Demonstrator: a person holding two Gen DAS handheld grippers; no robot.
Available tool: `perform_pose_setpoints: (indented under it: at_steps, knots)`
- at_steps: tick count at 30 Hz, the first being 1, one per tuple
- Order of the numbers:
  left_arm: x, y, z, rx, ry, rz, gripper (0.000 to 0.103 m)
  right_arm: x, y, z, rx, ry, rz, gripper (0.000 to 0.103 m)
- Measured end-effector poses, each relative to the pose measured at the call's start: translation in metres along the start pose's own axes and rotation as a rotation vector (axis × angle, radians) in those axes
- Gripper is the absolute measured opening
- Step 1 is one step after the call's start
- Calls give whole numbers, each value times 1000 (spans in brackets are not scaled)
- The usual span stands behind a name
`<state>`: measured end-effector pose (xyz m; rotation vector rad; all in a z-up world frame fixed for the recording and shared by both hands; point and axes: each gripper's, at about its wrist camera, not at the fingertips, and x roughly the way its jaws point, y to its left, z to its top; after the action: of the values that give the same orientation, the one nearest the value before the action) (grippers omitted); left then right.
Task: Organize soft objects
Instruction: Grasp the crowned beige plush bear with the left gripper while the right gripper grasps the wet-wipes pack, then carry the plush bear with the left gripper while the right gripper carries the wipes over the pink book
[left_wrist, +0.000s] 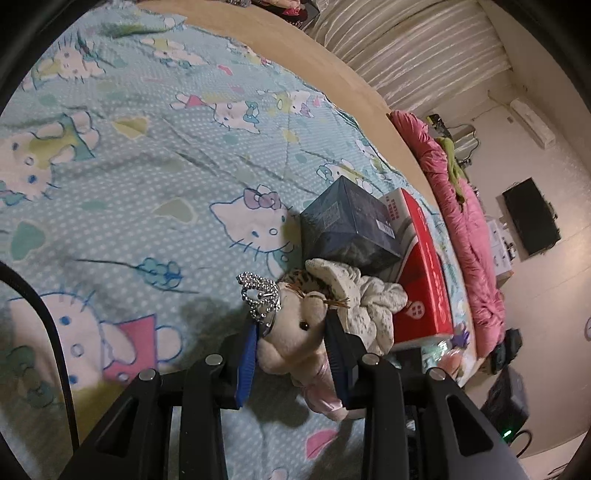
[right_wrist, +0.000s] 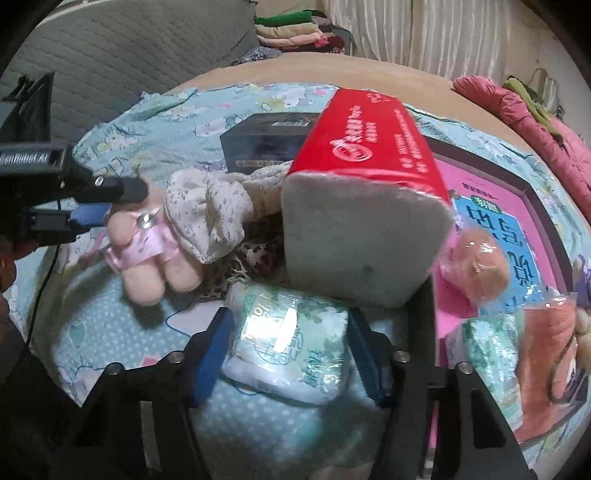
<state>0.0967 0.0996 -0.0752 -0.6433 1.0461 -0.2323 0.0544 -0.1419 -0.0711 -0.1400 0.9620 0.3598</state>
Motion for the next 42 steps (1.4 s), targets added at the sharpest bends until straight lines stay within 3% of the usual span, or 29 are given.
perform_pose_setpoints:
  at_steps: [9, 16, 26, 37, 42]
  knots:
    - [-23, -20, -14, 71, -25, 56, 35, -18, 6, -1, -26, -32, 42, 59]
    - [-47, -44, -19, 116, -62, 50, 35, -44, 2, 2, -3, -96, 50, 58]
    - [-64, -97, -21, 202, -87, 22, 35, -106, -23, 11, 32, -246, -14, 58]
    - [-56, -179, -29, 353, -80, 5, 35, -145, -65, 13, 135, -336, -53, 58]
    - [-50, -213, -31, 422, -85, 2, 35, -160, -86, 9, 151, -369, -120, 58]
